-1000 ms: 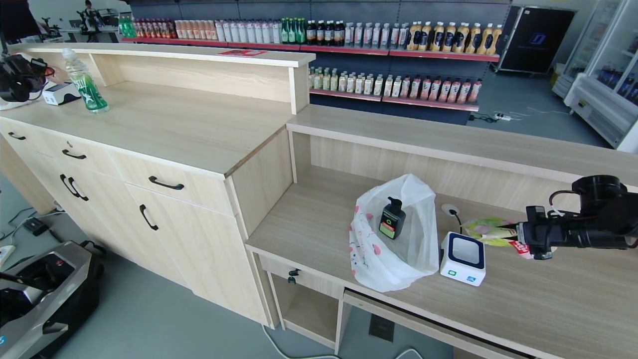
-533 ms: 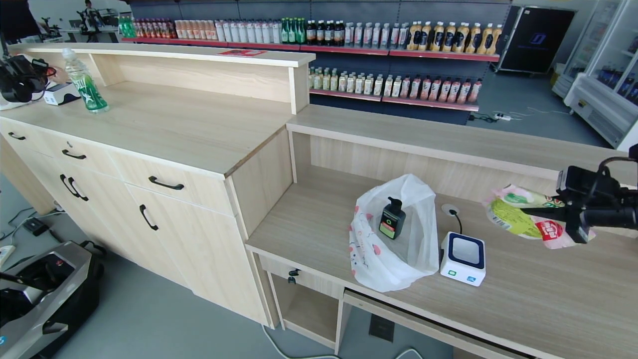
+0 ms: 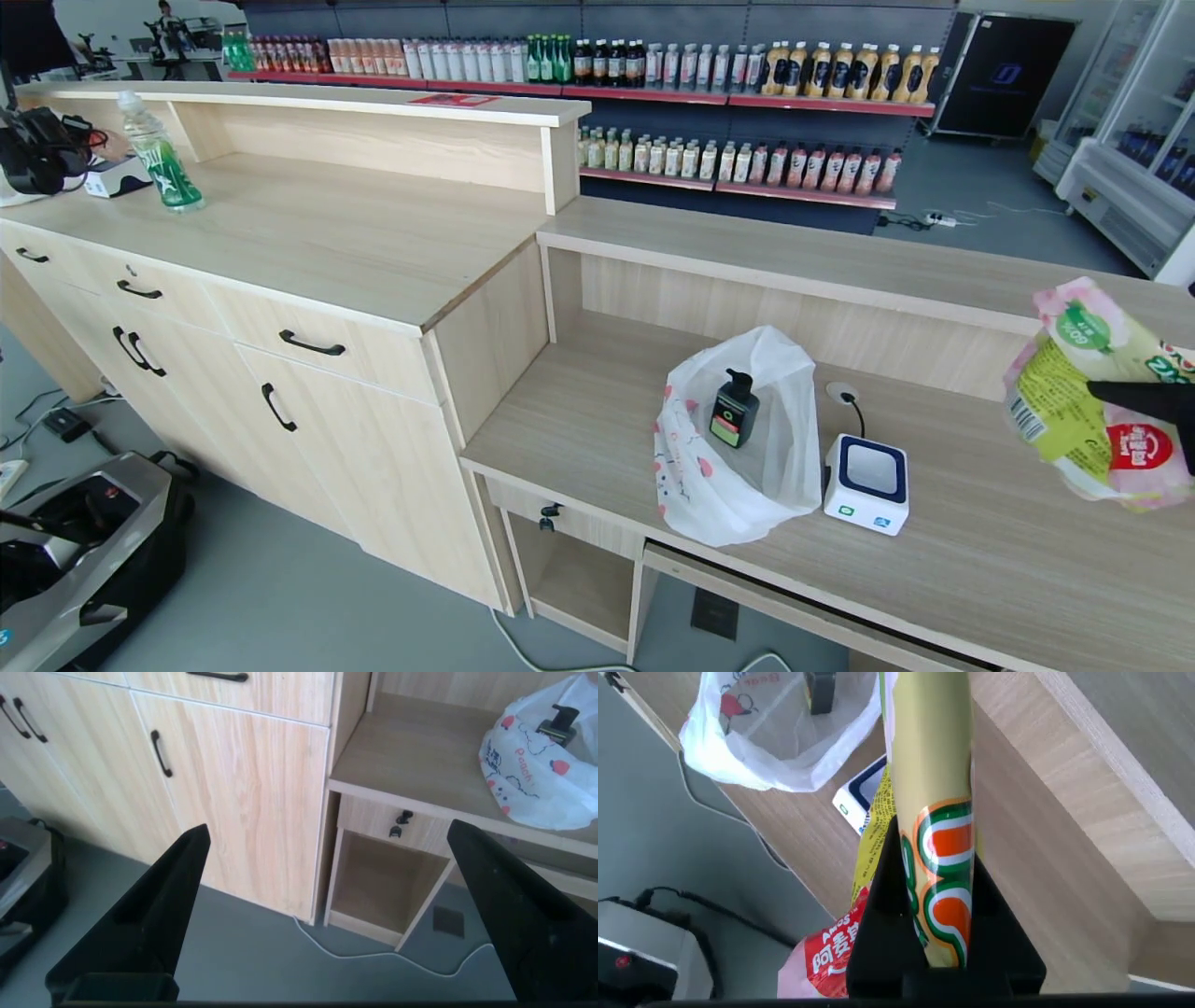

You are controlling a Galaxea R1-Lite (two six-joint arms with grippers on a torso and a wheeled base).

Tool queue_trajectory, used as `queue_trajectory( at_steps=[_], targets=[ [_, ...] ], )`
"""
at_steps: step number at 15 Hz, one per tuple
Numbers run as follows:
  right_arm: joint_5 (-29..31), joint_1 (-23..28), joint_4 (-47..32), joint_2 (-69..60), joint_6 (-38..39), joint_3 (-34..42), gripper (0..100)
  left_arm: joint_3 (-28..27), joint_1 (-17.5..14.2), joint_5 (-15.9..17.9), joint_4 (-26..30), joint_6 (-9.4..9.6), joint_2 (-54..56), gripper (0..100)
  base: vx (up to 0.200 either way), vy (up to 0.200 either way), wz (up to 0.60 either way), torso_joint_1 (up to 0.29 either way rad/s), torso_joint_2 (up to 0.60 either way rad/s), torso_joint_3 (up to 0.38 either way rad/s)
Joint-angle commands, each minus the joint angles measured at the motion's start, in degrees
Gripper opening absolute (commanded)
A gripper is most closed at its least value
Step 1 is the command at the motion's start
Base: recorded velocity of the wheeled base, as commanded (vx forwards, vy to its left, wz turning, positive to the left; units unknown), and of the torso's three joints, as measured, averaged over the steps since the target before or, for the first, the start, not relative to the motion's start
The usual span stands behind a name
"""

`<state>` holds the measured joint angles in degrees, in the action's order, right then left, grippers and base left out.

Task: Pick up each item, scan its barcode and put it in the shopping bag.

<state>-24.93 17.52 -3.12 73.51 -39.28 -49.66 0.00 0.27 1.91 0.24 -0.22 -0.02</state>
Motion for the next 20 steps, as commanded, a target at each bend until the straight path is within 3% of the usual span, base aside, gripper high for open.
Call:
queue_trajectory(
  at_steps=[1,3,4,6,7,10,13,16,17,18,20],
  targets=[
    [0.14,-0.64,1.54,-2.49,2.36,0.27,0,0.0,0.0,0.02,0.02,-0.04,-0.06,100,0.0,0.0,0.6,0.002,0.0,0.002],
    [2.69,-3.37,7.08,-2.49,6.23,1.41,0,0.0,0.0,0.02,0.02,-0.04,-0.06,100,0.0,0.0,0.6,0.0,0.0,0.007],
    [8.58,-8.11,11.91,-1.79,11.33,2.47,0,0.0,0.0,0.02,0.02,-0.04,-0.06,100,0.0,0.0,0.6,0.012,0.0,0.002],
    [18.6,-15.67,13.58,1.37,18.45,1.85,0,0.0,0.0,0.02,0.02,-0.04,-0.06,100,0.0,0.0,0.6,0.0,0.0,0.005],
    [20.01,-17.34,13.58,3.75,21.17,1.85,0,0.0,0.0,0.02,0.02,-0.04,-0.06,100,0.0,0.0,0.0,0.0,0.0,0.0],
    [19.22,-17.43,15.16,9.9,22.49,1.76,0,0.0,0.0,0.02,0.02,-0.04,-0.06,100,0.0,0.0,0.0,0.0,0.0,0.0],
    [12.27,-13.91,15.25,16.49,22.23,3.43,0,0.0,-0.09,0.02,0.02,-0.04,-0.06,100,0.0,0.0,0.0,0.0,0.0,0.0],
    [6.03,-9.08,15.6,22.73,16.43,3.35,0,0.0,0.0,0.02,0.02,-0.04,-0.06,100,0.0,0.0,0.0,0.0,0.0,0.0],
    [6.03,-9.08,15.6,22.73,16.43,3.35,0,0.0,0.0,0.02,0.02,-0.04,-0.06,100,0.0,0.0,0.0,0.0,0.0,0.0],
    [1.9,-8.64,15.69,25.46,14.32,3.17,0,0.0,0.0,0.02,0.02,-0.04,-0.06,100,0.0,0.0,0.0,0.0,0.0,0.0],
    [1.46,-8.64,16.57,28.0,11.77,3.35,0,0.0,0.0,0.02,0.02,-0.04,-0.06,100,0.0,0.0,0.0,0.0,0.0,0.0]
  ],
)
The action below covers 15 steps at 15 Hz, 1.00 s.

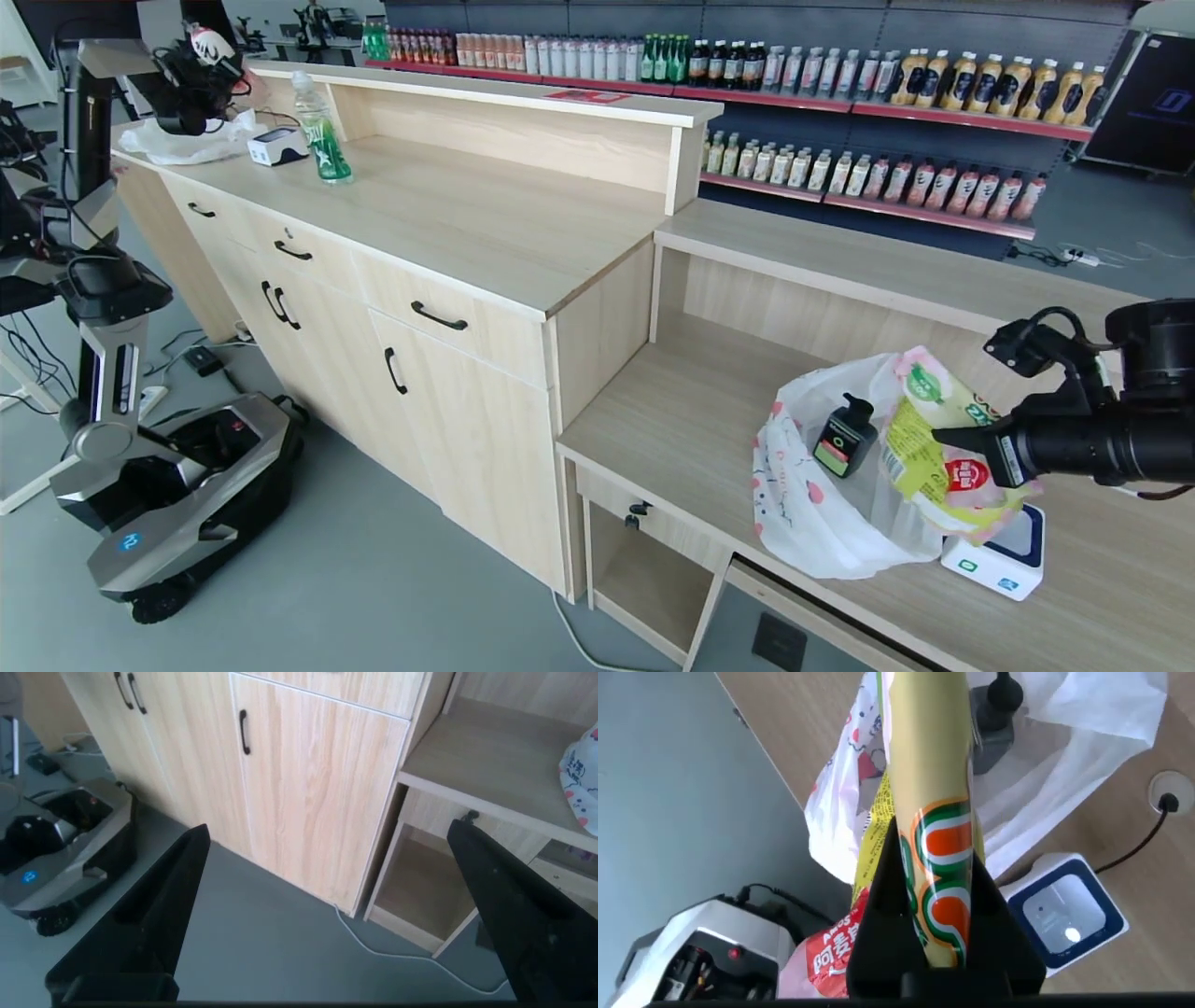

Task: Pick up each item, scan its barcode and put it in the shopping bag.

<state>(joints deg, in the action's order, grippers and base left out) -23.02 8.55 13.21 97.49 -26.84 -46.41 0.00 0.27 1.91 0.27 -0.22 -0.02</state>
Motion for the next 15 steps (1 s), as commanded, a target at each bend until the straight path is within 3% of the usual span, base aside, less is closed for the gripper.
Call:
queue_trajectory(
  at_steps=[1,6,9,15],
  targets=[
    [-0.71,0.33,0.5,5.17,-1.81,0.09,0,0.0,0.0,0.02,0.0,-0.04,-0.06,100,0.0,0.0,0.0,0.0,0.0,0.0],
    [-9.86,0.42,7.79,12.2,-2.34,-0.26,0,0.0,-0.09,0.02,0.0,-0.04,-0.06,100,0.0,0.0,0.0,0.0,0.0,0.0],
    [-10.03,0.42,10.96,16.59,-6.2,-1.49,0,0.0,0.0,0.02,0.0,-0.04,-0.06,100,0.0,0.0,0.0,0.0,0.0,0.0],
    [-10.12,0.24,13.15,22.66,-6.29,-5.36,0,0.0,0.0,0.02,0.0,-0.04,-0.06,100,0.0,0.0,0.0,0.0,0.0,0.0]
  ],
)
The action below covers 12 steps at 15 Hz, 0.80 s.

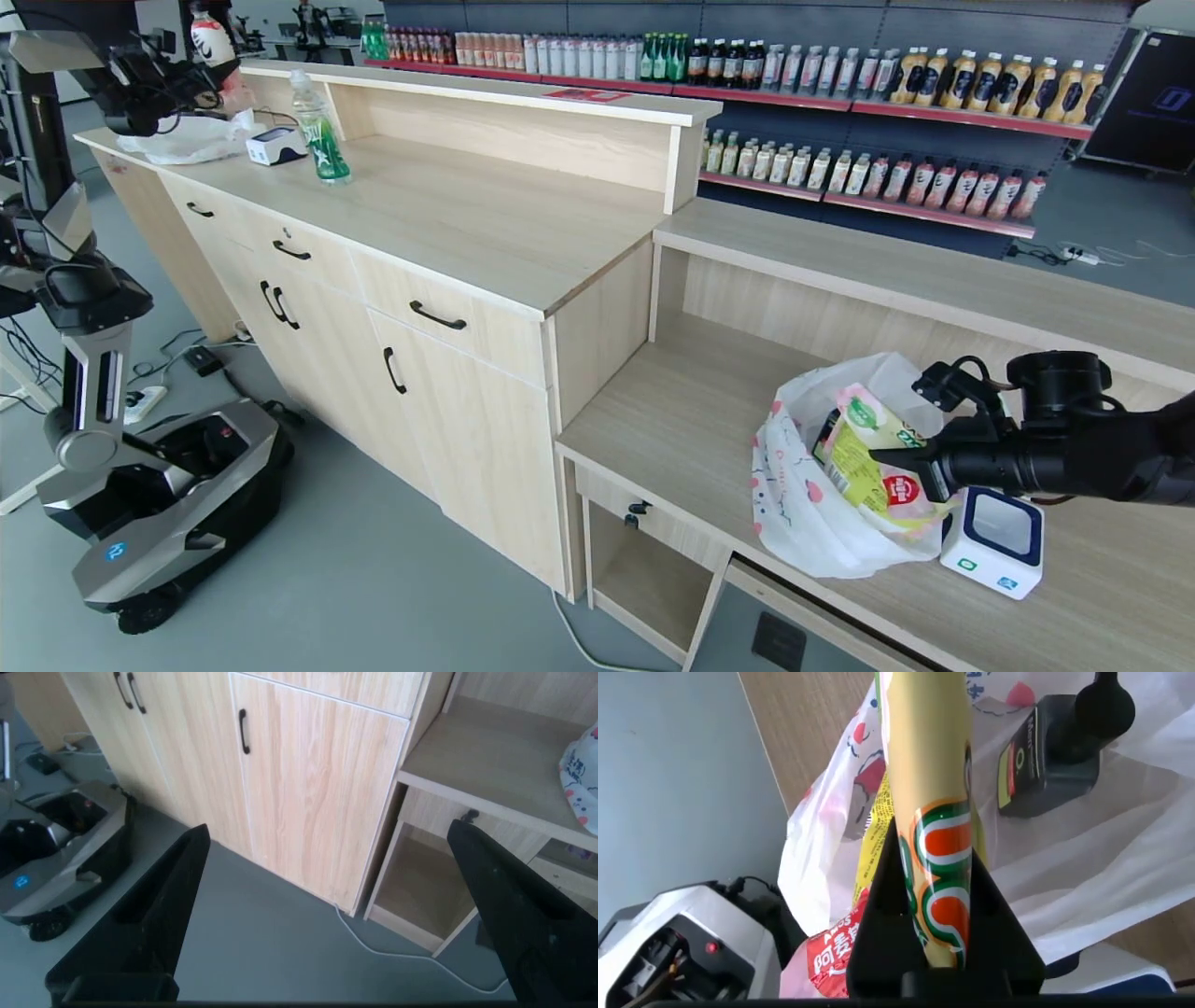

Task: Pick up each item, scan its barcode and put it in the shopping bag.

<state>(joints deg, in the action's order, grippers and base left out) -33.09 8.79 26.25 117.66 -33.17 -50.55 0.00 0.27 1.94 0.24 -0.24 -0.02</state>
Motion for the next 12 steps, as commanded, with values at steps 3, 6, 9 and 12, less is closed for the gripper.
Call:
queue_trajectory(
  at_steps=[3,6,9,12],
  targets=[
    [-0.05,0.0,0.38,5.03,0.21,-2.97,0,0.0,-0.09,0.0,0.02,-0.02,-0.06,100,0.0,0.0,0.0,0.0,0.0,0.0],
    [-0.05,0.09,1.79,7.84,0.39,-4.11,0,0.0,0.0,0.0,0.02,-0.02,-0.06,100,0.0,0.0,0.0,0.0,0.0,0.0],
    [-0.14,0.09,2.76,10.04,0.48,-5.78,0,0.0,0.0,0.0,0.02,-0.02,-0.06,100,0.0,0.0,0.0,0.0,0.0,0.0],
    [-1.46,0.09,2.85,11.8,0.48,-7.01,0,0.0,0.0,0.0,0.02,-0.02,-0.06,100,0.0,0.0,0.0,0.0,0.0,0.0]
  ],
)
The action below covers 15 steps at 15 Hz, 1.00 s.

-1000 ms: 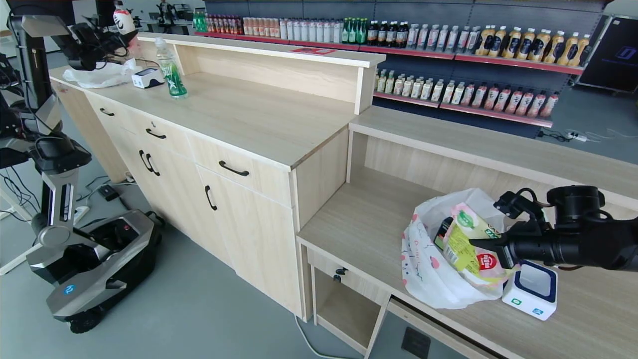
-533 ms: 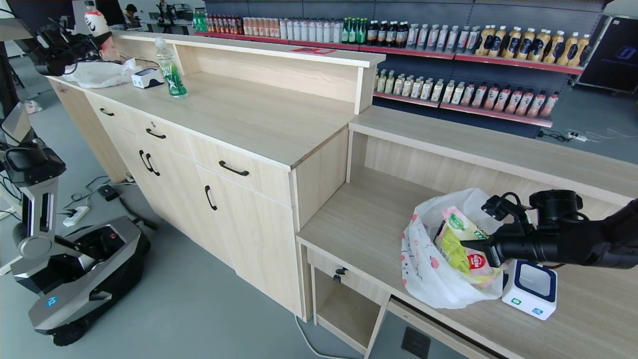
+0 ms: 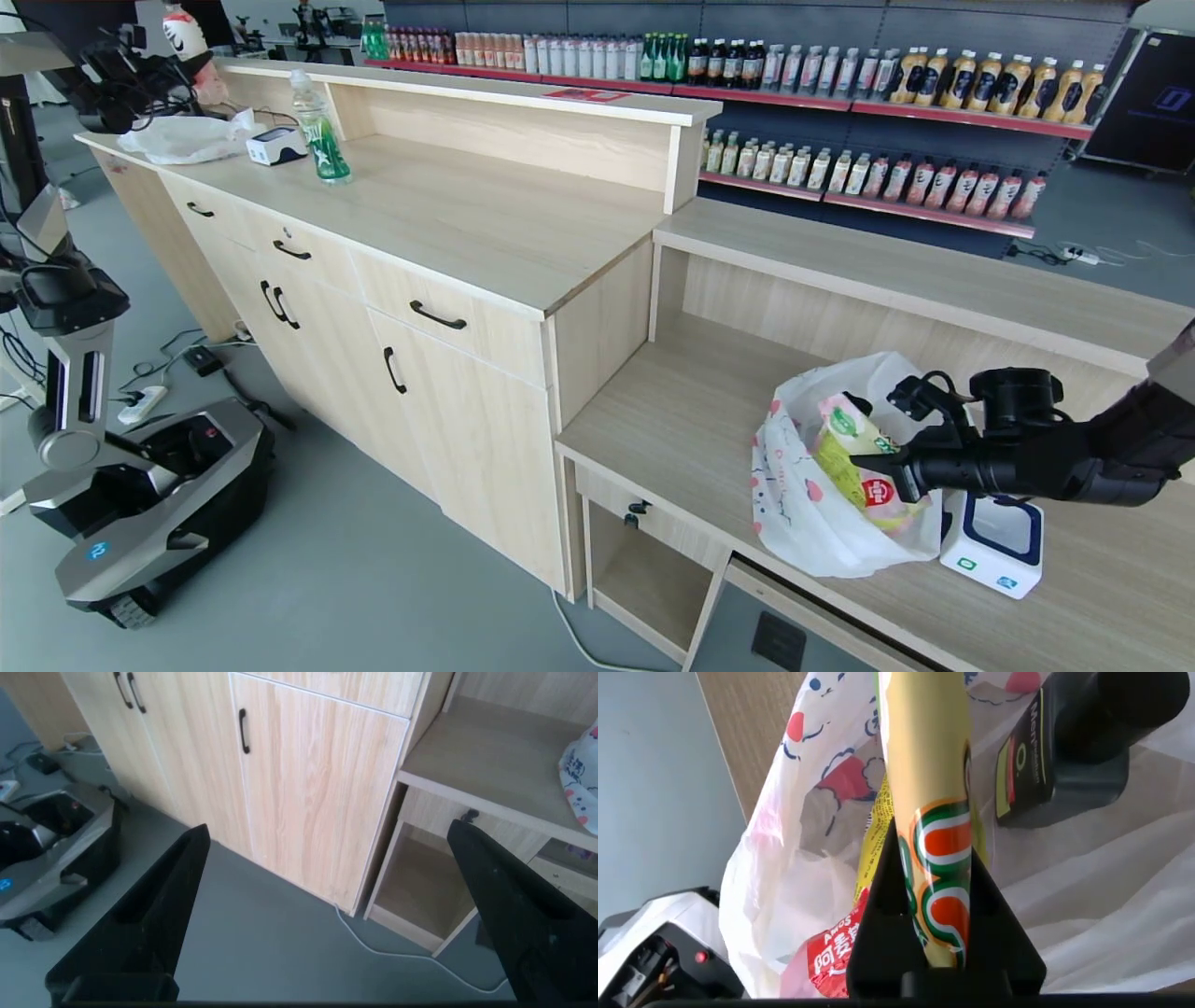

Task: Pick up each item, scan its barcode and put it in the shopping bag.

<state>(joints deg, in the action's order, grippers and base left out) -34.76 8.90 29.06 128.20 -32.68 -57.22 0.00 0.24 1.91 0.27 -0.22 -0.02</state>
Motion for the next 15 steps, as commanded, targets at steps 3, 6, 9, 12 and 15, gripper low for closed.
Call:
queue_trajectory(
  at_steps=[3,6,9,12,15],
  targets=[
    [-1.54,-0.37,0.03,4.08,-0.01,-3.25,0,0.0,0.02,0.02,0.0,-0.04,-0.06,100,0.0,0.0,0.0,0.0,0.0,0.0],
    [-1.54,-0.73,0.12,5.49,-0.1,-3.6,0,0.0,-0.07,0.02,-0.09,-0.04,-0.06,100,0.0,0.0,0.0,0.0,0.0,0.0],
    [-1.54,-0.73,2.31,6.98,0.16,-3.42,0,0.0,0.02,0.02,0.0,-0.04,-0.06,100,0.0,0.0,0.0,0.0,0.0,0.0],
    [-1.54,-0.99,3.11,7.68,1.48,-4.56,0,0.0,0.02,0.02,0.0,-0.04,-0.06,100,0.0,0.0,0.0,0.0,0.0,0.0],
    [-1.63,-1.08,3.11,7.77,1.48,-4.39,100,0.0,0.02,0.02,0.0,-0.04,-0.06,100,0.0,0.0,0.0,0.0,0.0,0.0]
  ],
)
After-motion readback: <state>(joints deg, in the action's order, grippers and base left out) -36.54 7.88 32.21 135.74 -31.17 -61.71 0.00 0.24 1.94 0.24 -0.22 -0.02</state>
